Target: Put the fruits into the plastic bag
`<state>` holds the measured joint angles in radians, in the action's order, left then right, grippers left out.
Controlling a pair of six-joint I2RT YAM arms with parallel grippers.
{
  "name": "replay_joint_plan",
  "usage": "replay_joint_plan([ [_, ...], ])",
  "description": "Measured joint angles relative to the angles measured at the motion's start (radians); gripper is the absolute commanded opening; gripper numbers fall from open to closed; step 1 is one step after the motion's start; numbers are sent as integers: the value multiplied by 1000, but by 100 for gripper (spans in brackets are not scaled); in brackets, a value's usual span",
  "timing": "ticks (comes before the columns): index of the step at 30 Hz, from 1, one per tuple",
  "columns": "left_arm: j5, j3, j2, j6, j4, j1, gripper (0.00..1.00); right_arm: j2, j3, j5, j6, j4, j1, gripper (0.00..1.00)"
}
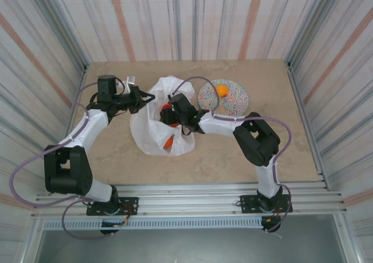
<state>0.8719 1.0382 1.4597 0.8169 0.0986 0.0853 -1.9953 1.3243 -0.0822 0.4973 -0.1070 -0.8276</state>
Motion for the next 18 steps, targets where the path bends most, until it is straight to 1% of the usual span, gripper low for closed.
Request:
replay_joint_plan([
  [6, 0, 0, 0, 0, 0, 0, 0, 15, -8, 3, -5, 11, 13, 85],
  [13, 0, 0, 0, 1, 0, 0, 0, 127, -70, 7, -5, 16, 24, 89],
  [18, 0, 0, 0, 1, 0, 0, 0, 211, -135, 7, -8, 19, 25, 90],
])
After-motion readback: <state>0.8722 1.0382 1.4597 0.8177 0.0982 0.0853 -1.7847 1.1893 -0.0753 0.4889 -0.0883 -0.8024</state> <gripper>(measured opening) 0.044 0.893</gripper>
